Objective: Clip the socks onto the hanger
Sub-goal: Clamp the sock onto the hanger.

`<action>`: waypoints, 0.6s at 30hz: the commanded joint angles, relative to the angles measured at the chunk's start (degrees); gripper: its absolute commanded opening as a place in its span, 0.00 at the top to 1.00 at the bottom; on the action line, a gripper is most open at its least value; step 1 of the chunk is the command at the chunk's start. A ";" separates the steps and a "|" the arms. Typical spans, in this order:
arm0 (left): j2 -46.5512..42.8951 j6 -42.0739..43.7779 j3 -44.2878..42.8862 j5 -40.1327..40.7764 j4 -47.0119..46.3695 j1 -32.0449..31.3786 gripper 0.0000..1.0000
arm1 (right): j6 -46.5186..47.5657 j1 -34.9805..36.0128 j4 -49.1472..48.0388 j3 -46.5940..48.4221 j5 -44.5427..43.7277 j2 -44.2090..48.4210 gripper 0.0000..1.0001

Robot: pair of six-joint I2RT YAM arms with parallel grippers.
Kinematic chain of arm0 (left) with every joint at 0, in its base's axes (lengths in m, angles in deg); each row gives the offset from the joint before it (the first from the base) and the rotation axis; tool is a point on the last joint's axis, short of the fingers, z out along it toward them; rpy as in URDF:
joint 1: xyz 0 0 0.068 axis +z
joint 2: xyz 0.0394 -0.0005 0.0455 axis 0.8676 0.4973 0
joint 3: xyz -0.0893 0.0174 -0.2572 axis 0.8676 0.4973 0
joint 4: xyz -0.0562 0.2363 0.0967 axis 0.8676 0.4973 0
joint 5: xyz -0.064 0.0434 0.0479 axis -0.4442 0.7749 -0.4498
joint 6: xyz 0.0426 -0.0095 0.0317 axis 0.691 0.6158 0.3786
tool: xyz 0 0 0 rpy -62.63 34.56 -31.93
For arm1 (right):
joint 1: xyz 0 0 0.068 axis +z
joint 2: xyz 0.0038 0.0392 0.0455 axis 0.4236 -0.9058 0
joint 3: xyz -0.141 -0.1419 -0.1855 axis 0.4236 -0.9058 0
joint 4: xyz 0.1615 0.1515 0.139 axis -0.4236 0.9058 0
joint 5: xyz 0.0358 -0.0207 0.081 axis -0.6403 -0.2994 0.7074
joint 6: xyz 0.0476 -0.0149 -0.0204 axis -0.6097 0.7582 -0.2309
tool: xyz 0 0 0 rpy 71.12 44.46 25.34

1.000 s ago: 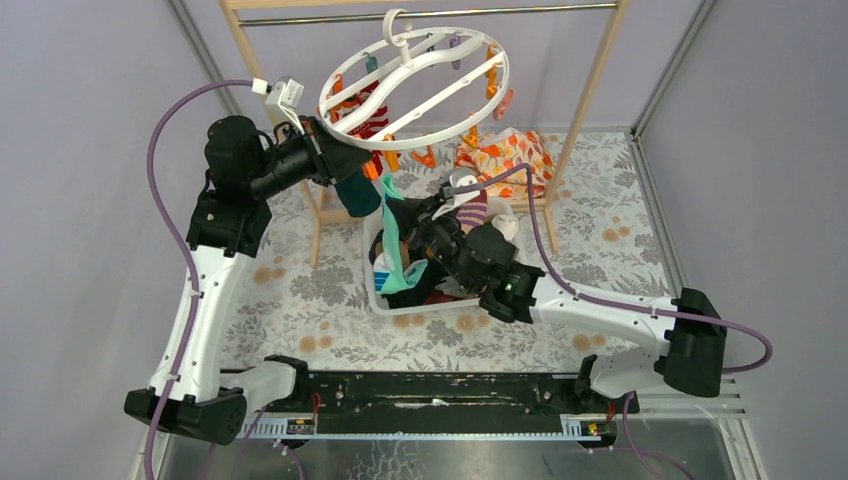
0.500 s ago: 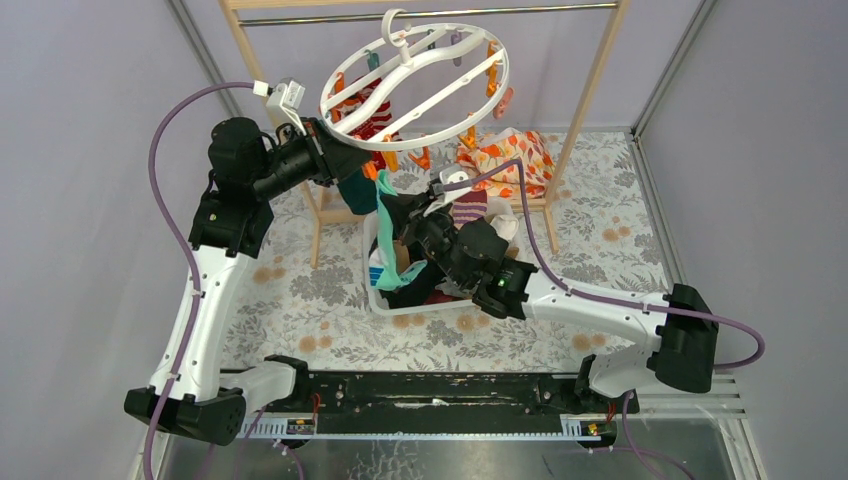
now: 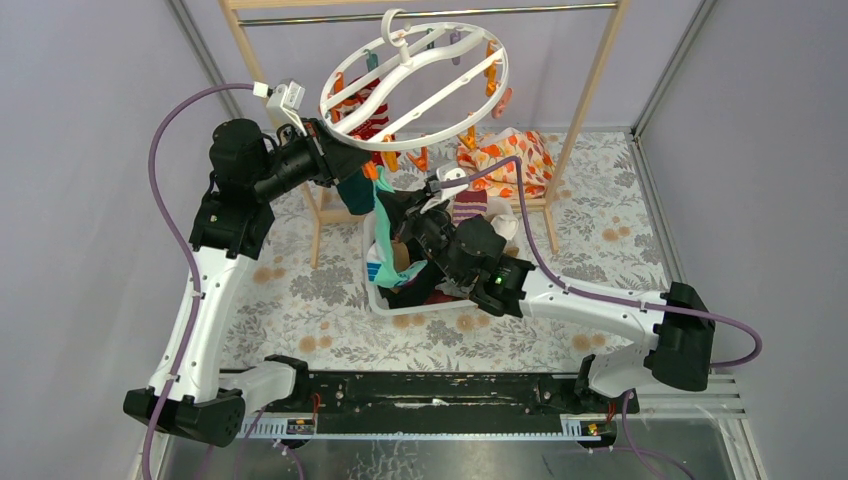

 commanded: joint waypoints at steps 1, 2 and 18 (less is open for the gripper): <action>-0.90 -0.68 0.36 1.16 -3.02 -0.44 1.00 | 1.12 0.23 -4.35 3.24 0.87 0.19 1.00; -1.01 -0.64 0.34 1.28 -2.97 -0.44 1.00 | 1.20 0.29 -4.47 3.27 0.84 0.21 1.00; -0.54 -0.93 -0.56 2.61 -2.92 -1.06 1.00 | 3.18 0.27 -3.08 6.12 1.52 -0.71 1.00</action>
